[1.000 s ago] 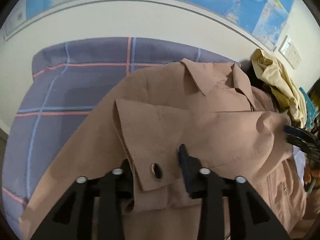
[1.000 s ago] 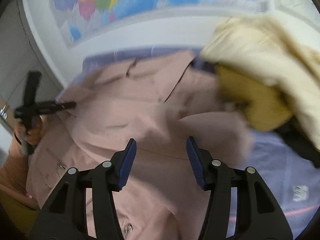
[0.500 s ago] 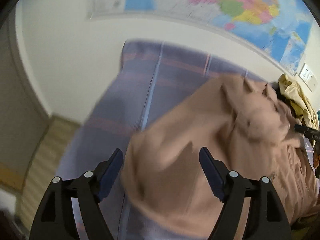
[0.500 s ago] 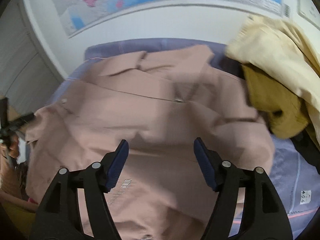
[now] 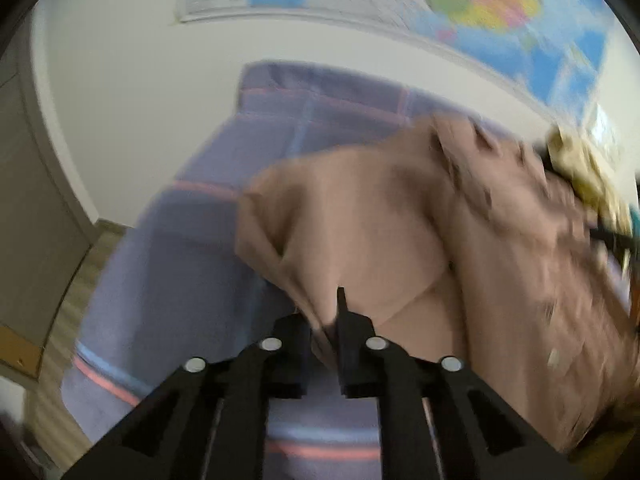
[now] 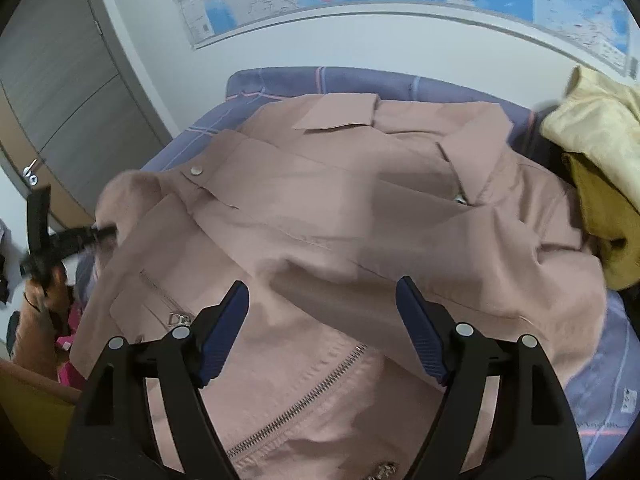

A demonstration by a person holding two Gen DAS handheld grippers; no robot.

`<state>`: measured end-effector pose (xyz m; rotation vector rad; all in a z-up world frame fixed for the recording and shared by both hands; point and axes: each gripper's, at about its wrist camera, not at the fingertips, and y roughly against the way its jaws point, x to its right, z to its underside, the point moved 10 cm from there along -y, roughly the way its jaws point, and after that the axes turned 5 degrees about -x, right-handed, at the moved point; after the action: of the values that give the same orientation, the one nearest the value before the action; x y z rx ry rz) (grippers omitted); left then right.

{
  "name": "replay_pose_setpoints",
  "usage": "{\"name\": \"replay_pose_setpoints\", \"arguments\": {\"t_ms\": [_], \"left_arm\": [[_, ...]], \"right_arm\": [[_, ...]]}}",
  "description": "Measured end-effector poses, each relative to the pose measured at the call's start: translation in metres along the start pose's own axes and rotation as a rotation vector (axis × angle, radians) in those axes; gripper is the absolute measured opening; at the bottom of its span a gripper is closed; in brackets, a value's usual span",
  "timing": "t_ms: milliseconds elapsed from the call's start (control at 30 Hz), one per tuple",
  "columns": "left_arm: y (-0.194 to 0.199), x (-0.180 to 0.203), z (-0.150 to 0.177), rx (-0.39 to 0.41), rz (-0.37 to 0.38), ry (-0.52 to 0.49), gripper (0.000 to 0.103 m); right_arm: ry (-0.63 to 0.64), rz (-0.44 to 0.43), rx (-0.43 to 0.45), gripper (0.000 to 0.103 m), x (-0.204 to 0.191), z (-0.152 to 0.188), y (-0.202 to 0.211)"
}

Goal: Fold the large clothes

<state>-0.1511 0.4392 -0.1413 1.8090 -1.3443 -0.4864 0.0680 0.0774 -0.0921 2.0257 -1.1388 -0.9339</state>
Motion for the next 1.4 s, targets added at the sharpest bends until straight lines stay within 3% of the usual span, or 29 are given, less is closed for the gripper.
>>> {"name": "replay_pose_setpoints", "arguments": {"t_ms": [100,200,267,300,333,400,433,567,767,867,900,1000,1033,1067,1100,1167,1233,1333,1400], "left_arm": [[0.042,0.000,-0.050,0.156,-0.055,-0.029,0.004],[0.074,0.028,-0.093,0.234,0.013,-0.097,0.006],[0.077,0.055,-0.106,0.233,0.043,-0.199,0.033],[0.077,0.067,-0.107,0.244,0.037,-0.246,0.058],[0.075,0.078,-0.106,0.250,0.041,-0.286,0.064],[0.062,0.098,-0.096,0.207,0.096,-0.344,0.065],[0.056,0.098,-0.091,0.199,0.080,-0.346,0.066],[0.039,0.073,-0.068,0.154,0.069,-0.255,0.070],[0.021,-0.006,-0.026,0.083,-0.072,-0.068,0.080],[-0.005,-0.032,0.000,-0.021,-0.126,-0.020,0.081],[-0.014,-0.034,0.007,-0.044,-0.113,-0.007,0.081],[-0.028,-0.030,0.012,-0.052,-0.099,-0.019,0.060],[-0.029,-0.027,0.011,-0.036,-0.109,-0.038,0.038],[-0.030,-0.025,0.009,-0.028,-0.119,-0.045,0.029],[-0.032,-0.022,0.006,-0.035,-0.112,-0.044,0.002],[-0.026,-0.021,-0.006,-0.034,-0.050,0.011,0.002],[-0.004,-0.015,-0.029,0.032,0.013,0.030,0.001],[0.044,0.017,-0.069,0.122,0.130,-0.015,0.001],[0.078,0.052,-0.093,0.179,0.203,-0.102,0.002]], "right_arm": [[-0.011,0.019,0.029,0.075,0.006,0.002,0.016],[-0.014,0.027,0.062,0.075,0.008,0.002,0.031],[-0.021,0.022,0.073,0.076,0.009,0.004,0.036],[-0.024,0.018,0.079,0.076,0.009,0.005,0.037],[-0.028,0.021,0.079,0.076,0.009,0.006,0.037],[-0.036,0.007,0.069,0.076,0.008,0.009,0.034],[-0.036,-0.007,0.064,0.076,0.006,0.010,0.032],[0.004,-0.040,0.047,0.077,-0.010,0.007,0.025],[0.104,-0.116,0.010,0.079,-0.049,-0.001,0.003],[0.136,-0.143,-0.015,0.079,-0.065,-0.001,-0.008],[0.145,-0.146,-0.023,0.079,-0.069,0.000,-0.011],[0.160,-0.148,-0.042,0.080,-0.077,0.003,-0.018],[0.158,-0.151,-0.044,0.080,-0.079,0.004,-0.018],[0.156,-0.155,-0.045,0.081,-0.079,0.005,-0.018],[0.153,-0.155,-0.046,0.081,-0.078,0.006,-0.018],[0.148,-0.152,-0.047,0.081,-0.076,0.007,-0.017],[0.138,-0.159,-0.038,0.080,-0.075,0.006,-0.014],[0.153,-0.197,-0.008,0.080,-0.084,0.000,-0.005],[0.188,-0.235,0.019,0.080,-0.099,-0.005,0.003]]}}
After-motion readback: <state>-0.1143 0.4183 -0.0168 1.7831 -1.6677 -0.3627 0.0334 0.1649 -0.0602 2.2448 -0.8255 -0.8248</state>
